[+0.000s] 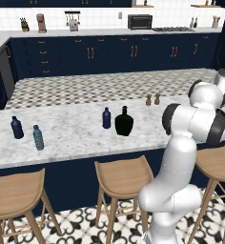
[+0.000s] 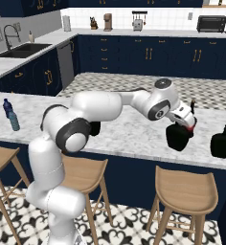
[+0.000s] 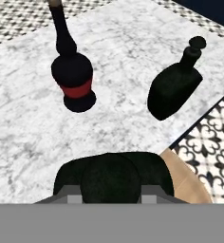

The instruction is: Move the plastic bottles in the middle to the plastics group, and the glass bottles in the middle to the glass group.

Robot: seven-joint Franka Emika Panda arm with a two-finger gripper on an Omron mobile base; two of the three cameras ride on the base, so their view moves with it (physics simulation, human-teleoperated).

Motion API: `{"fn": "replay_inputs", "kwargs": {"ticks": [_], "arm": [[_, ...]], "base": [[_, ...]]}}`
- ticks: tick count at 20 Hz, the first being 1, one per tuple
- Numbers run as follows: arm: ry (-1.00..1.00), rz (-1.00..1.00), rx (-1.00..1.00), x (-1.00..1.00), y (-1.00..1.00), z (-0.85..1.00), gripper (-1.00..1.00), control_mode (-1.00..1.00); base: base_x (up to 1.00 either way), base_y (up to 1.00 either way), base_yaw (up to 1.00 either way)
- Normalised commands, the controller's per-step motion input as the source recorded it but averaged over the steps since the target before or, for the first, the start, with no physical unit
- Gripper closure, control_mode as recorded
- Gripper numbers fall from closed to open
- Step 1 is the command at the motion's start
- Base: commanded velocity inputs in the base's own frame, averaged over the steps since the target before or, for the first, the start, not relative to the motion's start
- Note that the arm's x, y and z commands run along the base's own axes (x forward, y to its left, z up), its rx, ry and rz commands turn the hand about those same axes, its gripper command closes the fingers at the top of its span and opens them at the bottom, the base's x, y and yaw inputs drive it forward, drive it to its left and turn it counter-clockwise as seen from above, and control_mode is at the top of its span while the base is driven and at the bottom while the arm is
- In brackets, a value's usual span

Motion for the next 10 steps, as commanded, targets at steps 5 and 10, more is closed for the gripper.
{"fn": "replay_inputs", "kwargs": {"ticks": [5, 10], "arm": [[0.00, -0.03, 0.00, 0.01, -0.21, 0.00, 1.00, -1.00], [0.00, -0.01, 0.00, 0.00, -0.22, 0.00, 1.00, -1.00]], "base": [[0.00, 0.00, 0.00], [0.00, 0.00, 0.00]]}}
